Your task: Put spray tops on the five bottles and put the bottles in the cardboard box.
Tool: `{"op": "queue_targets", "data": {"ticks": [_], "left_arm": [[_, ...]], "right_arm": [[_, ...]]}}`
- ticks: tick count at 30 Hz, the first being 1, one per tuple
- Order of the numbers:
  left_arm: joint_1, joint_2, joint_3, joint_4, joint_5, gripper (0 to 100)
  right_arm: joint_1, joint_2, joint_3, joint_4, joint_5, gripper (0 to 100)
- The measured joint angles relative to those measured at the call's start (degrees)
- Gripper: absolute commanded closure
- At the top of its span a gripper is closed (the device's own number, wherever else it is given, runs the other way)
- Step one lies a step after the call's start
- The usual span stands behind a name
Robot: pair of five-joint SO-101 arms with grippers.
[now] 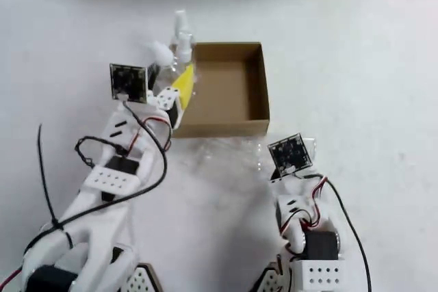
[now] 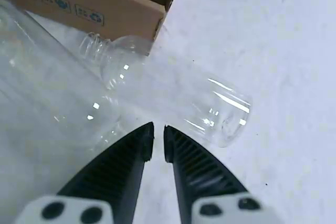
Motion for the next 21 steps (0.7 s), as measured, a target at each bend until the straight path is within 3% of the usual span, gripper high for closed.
{"op": "queue_targets", "data": {"ticks": [21], "left_arm": [[0.4,9.8,-0.1,-3.4,0.4,98]], "right_arm": [[0.0,0.0,0.0,0.0,0.0,98.2]]}}
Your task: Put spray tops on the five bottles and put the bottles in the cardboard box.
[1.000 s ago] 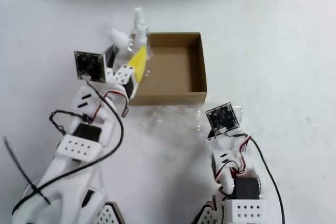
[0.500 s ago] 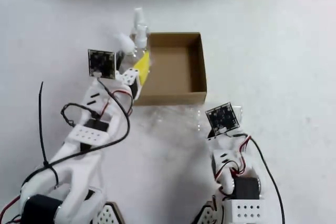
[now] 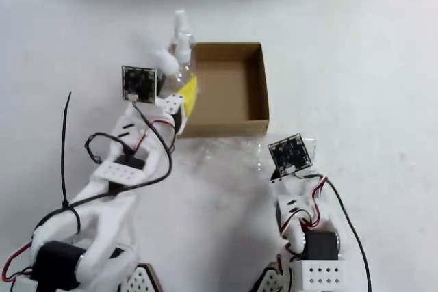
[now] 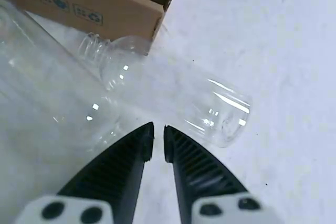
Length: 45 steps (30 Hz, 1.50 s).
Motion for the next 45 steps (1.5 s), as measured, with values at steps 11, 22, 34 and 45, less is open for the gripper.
{"op": "queue_targets", "data": {"ticks": [11,22,34,45], "left_arm": [[0.0,6.0,0.0,-5.9,0.0,98],[0.0,12.4,0.0,-11.7,0.0,98],[0.1,12.7,1.0,-12.0,0.0,98],[0.2,12.7,2.2,-12.0,-0.2,72]], "right_arm": [[0.0,0.0,0.0,0.1,0.0,98.2],[0.0,0.0,0.0,0.1,0.0,98.2],[0.0,0.0,0.0,0.1,0.0,98.2],[0.6,0.0,0.0,0.1,0.0,98.2]]}}
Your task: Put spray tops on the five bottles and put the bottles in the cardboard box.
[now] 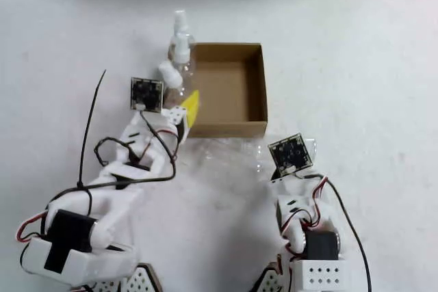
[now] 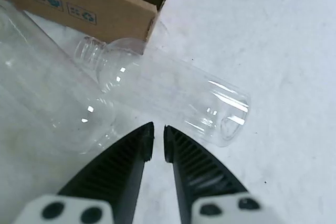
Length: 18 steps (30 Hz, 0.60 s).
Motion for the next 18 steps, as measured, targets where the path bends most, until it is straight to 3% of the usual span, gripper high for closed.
{"op": "queue_targets", "data": {"ticks": [4,18], "left_arm": [[0.0,0.0,1.1,0.0,-0.2,67],[-0.6,0.1,1.3,0.0,-0.2,66]], "right_arm": [[0.0,0.0,0.0,0.0,0.0,98.2],[0.0,0.0,0.0,0.0,0.0,98.2]]}}
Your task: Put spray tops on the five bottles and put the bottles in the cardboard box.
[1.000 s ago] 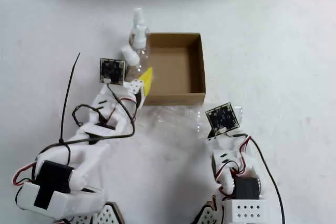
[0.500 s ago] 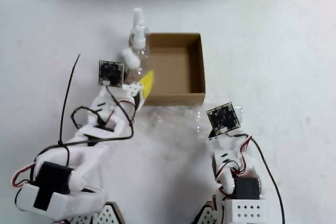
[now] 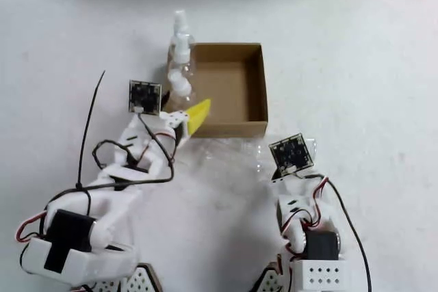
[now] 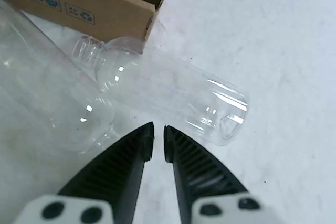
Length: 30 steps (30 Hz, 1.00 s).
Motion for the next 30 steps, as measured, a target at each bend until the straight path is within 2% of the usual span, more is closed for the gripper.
{"op": "queue_targets", "data": {"ticks": [11,22,30], "left_arm": [[0.1,-0.7,0.3,0.0,0.0,66],[0.1,-15.1,9.7,0.1,0.0,66],[0.1,-26.0,12.4,11.5,0.0,67]], "right_arm": [[0.0,0.0,0.0,0.0,0.0,98.2],[0.0,0.0,0.0,0.0,0.0,98.2],[0.0,0.0,0.0,0.0,0.0,98.2]]}}
